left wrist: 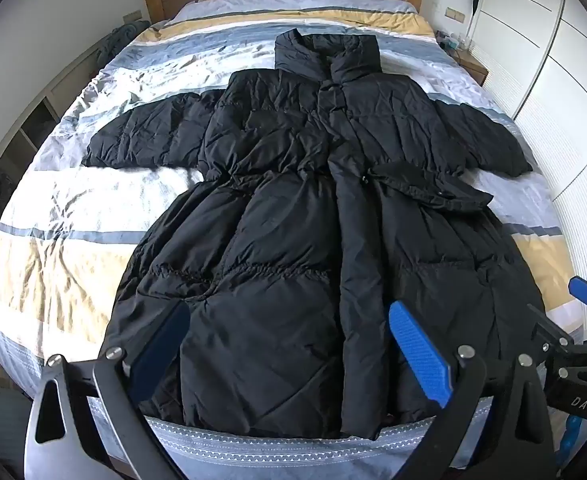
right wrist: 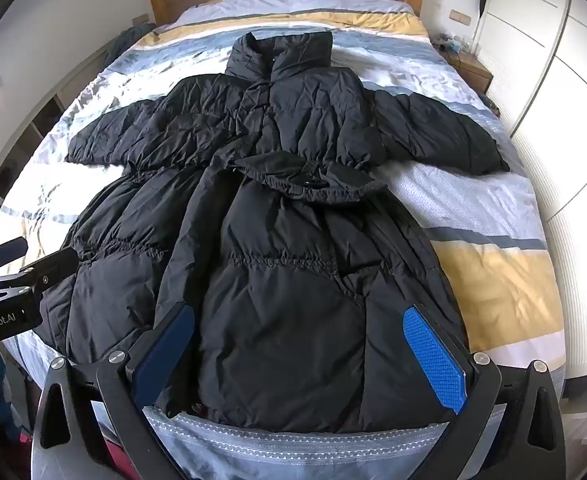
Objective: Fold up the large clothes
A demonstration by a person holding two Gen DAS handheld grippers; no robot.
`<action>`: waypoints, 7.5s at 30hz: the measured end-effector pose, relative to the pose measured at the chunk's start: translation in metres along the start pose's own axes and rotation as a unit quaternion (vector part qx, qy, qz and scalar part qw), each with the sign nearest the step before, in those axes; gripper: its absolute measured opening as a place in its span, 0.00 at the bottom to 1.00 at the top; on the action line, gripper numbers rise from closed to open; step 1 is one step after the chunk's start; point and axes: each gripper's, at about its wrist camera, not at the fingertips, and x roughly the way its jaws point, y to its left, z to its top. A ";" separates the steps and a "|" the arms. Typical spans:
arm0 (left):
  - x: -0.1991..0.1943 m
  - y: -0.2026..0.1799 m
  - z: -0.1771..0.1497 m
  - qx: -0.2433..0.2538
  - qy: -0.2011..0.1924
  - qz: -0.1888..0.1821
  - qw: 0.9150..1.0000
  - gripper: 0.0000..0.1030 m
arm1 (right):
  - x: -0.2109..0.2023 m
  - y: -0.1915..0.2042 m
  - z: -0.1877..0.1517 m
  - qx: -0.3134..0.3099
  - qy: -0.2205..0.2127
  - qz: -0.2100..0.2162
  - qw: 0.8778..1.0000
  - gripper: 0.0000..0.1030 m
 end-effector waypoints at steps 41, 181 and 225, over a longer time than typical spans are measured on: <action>0.025 -0.035 0.007 0.009 0.036 0.014 0.999 0.98 | 0.015 -0.027 0.008 -0.006 0.006 0.009 1.000 1.00; 0.069 0.178 0.019 -0.241 0.027 0.101 0.965 0.98 | 0.243 0.009 0.203 -0.014 0.051 0.314 0.948 0.11; 0.290 -0.071 0.205 -0.009 0.012 -0.053 0.998 0.99 | 0.278 -0.110 0.216 -0.074 -0.008 0.103 0.992 0.54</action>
